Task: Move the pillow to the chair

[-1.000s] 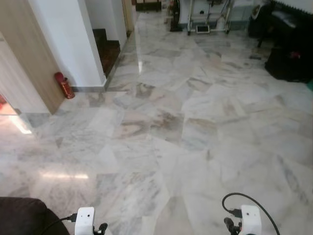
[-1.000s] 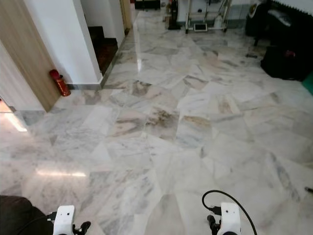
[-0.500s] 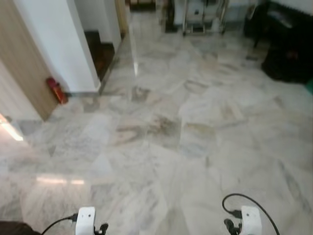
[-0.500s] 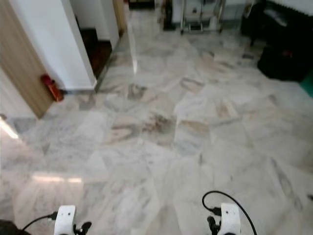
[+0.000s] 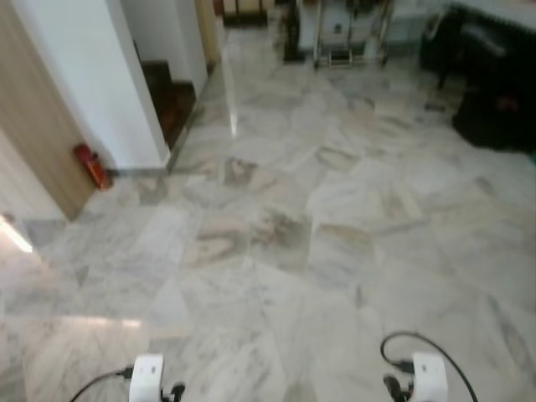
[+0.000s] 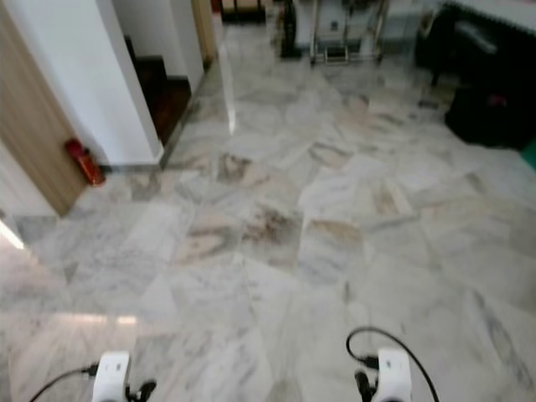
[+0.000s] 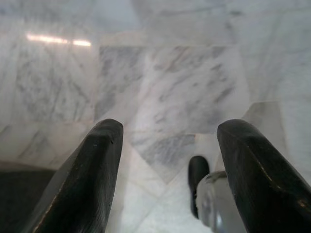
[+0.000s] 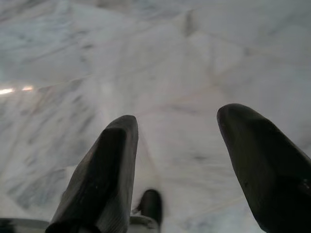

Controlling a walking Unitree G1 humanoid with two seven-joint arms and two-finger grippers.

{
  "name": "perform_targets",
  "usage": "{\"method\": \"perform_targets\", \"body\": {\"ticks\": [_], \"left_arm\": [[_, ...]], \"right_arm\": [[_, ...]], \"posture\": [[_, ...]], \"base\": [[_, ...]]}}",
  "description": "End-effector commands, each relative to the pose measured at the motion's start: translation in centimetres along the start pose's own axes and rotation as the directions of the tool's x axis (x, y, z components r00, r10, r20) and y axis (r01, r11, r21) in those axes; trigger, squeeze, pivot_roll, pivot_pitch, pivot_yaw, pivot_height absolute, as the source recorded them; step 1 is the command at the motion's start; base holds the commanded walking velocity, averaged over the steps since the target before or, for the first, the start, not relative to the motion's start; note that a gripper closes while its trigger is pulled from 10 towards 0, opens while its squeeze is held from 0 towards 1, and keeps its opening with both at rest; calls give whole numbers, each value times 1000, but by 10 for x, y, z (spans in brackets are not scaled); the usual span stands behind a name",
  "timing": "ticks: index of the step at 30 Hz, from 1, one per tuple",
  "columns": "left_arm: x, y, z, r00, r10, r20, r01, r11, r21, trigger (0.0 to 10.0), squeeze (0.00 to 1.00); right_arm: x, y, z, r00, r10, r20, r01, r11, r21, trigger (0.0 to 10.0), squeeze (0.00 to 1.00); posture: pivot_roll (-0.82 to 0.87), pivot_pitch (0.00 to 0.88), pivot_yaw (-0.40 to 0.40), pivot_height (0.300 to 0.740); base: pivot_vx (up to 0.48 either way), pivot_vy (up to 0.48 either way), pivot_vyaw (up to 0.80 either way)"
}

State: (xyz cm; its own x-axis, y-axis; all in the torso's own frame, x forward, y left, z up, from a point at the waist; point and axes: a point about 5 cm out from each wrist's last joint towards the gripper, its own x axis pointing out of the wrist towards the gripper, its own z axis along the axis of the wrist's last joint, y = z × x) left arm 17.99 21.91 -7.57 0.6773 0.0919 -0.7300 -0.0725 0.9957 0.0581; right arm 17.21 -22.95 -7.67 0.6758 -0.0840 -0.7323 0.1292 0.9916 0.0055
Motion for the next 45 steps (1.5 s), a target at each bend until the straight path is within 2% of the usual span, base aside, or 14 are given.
{"method": "perform_targets", "body": {"ticks": [1, 33, 45], "left_arm": [[-1, 5, -3, 1000, 12, -18, -12, 1000, 4, 10000, 0], [0, 3, 0, 1000, 11, -8, -11, 1000, 9, 10000, 0], [0, 1, -2, 1000, 6, -19, -6, 1000, 1, 10000, 0]], "right_arm": [[1, 3, 1, 1000, 8, 4, -8, 1000, 1, 10000, 0], [0, 2, 0, 1000, 12, -2, -12, 1000, -2, 10000, 0], [0, 3, 0, 1000, 23, -4, -23, 1000, 0, 10000, 0]], "posture": [[2, 0, 45, 740], [2, 0, 37, 740], [2, 0, 37, 740]], "base": [[292, 0, 0], [292, 0, 0], [0, 0, 0]]}}
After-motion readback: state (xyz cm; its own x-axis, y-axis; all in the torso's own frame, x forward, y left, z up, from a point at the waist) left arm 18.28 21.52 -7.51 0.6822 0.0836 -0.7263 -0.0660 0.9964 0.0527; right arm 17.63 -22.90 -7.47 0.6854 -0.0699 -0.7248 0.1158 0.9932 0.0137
